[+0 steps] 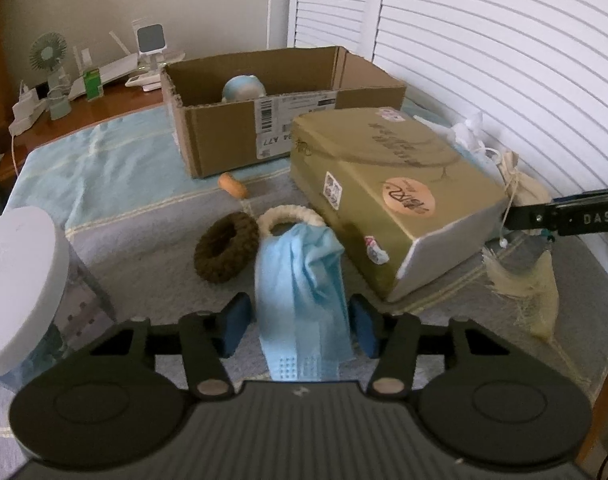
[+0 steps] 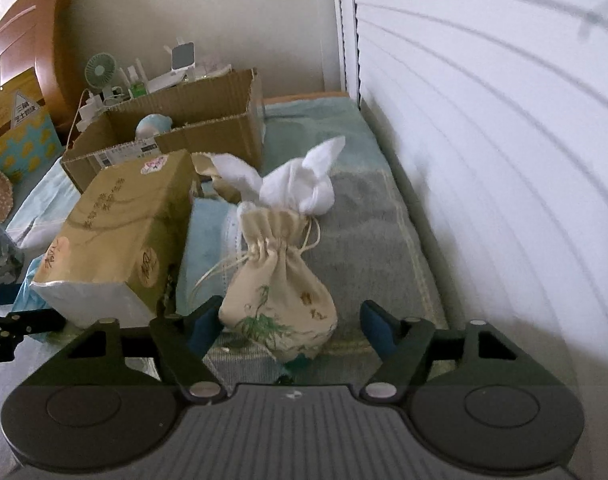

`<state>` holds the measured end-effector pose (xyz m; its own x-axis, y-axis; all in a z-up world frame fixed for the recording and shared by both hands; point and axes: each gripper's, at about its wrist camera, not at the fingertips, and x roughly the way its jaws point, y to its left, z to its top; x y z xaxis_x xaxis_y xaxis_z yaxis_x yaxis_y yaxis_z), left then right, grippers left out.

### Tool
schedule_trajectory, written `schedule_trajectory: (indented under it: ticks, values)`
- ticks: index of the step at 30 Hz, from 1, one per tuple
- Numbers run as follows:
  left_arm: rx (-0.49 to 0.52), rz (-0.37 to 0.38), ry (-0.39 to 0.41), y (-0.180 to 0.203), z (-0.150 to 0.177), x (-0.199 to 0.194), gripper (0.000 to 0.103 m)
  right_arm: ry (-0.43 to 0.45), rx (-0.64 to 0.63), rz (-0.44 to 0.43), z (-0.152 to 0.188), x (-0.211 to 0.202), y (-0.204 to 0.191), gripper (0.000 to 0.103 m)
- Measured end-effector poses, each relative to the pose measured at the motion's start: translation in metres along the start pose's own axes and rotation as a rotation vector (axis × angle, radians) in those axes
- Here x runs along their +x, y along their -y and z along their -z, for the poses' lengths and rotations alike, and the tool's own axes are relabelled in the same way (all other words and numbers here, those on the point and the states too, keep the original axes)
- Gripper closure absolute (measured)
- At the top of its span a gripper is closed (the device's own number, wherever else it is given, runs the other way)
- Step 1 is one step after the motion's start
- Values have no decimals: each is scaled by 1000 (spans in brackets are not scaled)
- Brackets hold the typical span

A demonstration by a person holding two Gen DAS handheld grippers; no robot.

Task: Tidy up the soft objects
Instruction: 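Drop the pouch into the box with the right gripper while the left gripper holds the mask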

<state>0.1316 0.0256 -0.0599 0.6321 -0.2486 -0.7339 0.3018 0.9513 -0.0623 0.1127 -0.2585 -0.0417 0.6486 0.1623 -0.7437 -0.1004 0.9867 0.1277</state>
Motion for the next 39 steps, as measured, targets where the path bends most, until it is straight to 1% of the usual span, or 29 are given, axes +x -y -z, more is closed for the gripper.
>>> schedule_trajectory:
  ticks: [1, 2, 3, 7, 10, 17, 27, 33, 39]
  values:
    - [3, 4, 2, 0, 0, -1, 57, -2, 2, -7, 1, -1, 0, 37]
    - [3, 6, 1, 0, 0, -1, 58, 2, -4, -6, 2, -2, -2, 41]
    - [3, 8, 2, 0, 0, -2, 58, 6, -10, -3, 2, -4, -3, 42]
    - [8, 7, 9, 0, 0, -5, 66, 26, -21, 7, 4, -15, -7, 45]
    - [23, 10, 8, 1, 0, -9, 68, 36, -42, 20, 5, -23, -11, 47]
    - [67, 22, 15, 1, -2, -27, 70, 65, -95, 51, 4, -51, -21, 48]
    - [139, 37, 31, -2, 3, -54, 70, 112, -239, 120, -7, -88, -43, 49]
    - [149, 59, 66, -2, 6, -66, 70, 163, -322, 156, -24, -105, -60, 49]
    - [148, 87, 83, -3, 10, -70, 70, 227, -377, 154, -54, -115, -70, 49]
